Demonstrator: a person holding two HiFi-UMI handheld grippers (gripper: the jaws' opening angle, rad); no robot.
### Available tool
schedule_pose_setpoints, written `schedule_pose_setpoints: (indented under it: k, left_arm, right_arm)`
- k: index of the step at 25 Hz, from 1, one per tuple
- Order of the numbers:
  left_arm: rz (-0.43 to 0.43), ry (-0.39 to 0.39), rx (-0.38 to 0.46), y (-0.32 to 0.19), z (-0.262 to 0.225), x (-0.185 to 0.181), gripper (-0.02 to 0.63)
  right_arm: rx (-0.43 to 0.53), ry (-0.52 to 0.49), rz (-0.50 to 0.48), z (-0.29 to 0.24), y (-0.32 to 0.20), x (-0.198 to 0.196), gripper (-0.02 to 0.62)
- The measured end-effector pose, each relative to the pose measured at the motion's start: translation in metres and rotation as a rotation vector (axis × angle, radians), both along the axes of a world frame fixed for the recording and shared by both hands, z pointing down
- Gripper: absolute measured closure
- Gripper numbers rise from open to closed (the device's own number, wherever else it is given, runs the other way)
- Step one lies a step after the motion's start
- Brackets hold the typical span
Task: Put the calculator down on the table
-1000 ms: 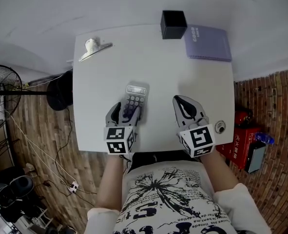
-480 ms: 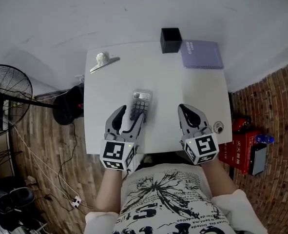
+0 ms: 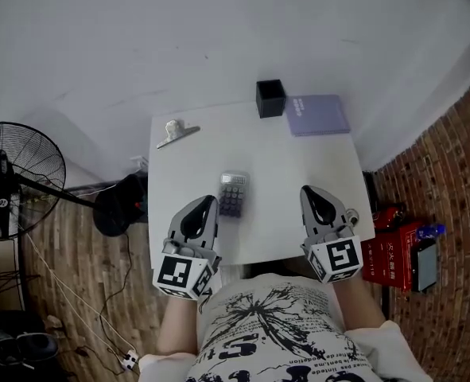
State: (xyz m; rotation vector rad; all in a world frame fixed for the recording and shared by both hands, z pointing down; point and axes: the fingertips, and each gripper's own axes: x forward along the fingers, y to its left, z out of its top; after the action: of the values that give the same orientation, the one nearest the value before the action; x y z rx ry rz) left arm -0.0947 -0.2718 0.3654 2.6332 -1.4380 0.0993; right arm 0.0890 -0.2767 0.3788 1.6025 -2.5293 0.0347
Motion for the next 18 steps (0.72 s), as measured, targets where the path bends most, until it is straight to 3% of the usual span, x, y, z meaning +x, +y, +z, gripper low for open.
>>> schedule_pose_setpoints:
  k: [6, 18]
  left_arm:
    - [0.065, -0.072, 0.086, 0.017, -0.021, 0.010, 0.592]
    - [0.065, -0.081, 0.090, 0.023, -0.024, 0.012, 0.592]
  right_arm:
    - [0.060, 0.042, -0.015, -0.016, 0.019, -0.003, 0.581]
    - [0.058, 0.061, -0.049, -0.016, 0.027, -0.012, 0.583]
